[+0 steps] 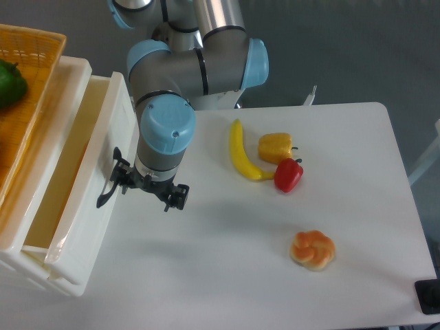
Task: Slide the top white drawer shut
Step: 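Push the drawer front with the gripper into the cabinet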
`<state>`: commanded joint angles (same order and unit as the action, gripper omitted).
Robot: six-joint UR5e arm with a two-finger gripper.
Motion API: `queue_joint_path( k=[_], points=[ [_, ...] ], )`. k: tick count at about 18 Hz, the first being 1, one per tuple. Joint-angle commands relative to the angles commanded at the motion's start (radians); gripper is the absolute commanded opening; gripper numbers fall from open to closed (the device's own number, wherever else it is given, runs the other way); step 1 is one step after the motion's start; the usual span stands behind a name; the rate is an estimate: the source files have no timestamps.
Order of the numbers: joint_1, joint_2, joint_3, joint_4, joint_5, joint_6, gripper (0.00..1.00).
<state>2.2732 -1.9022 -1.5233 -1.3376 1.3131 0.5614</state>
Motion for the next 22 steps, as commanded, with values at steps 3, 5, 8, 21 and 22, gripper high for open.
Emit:
queue_joint_path(
  k=[3,5,8,21,22],
  points=[
    [0.014,0.006,0.003,-0.020,-0.015,0.002,1.00],
    [0.011,0.006,0.003,-0.021,-0.017,0.000,1.00],
    [0.005,0.006,0.000,-0.021,-0.018,-0.002,1.00],
    [-0.003,0.014,-0.009,-0.048,-0.045,-0.003,1.00],
    [-0.003,0.014,-0.008,-0.048,-0.052,-0.003,1.00]
  ],
)
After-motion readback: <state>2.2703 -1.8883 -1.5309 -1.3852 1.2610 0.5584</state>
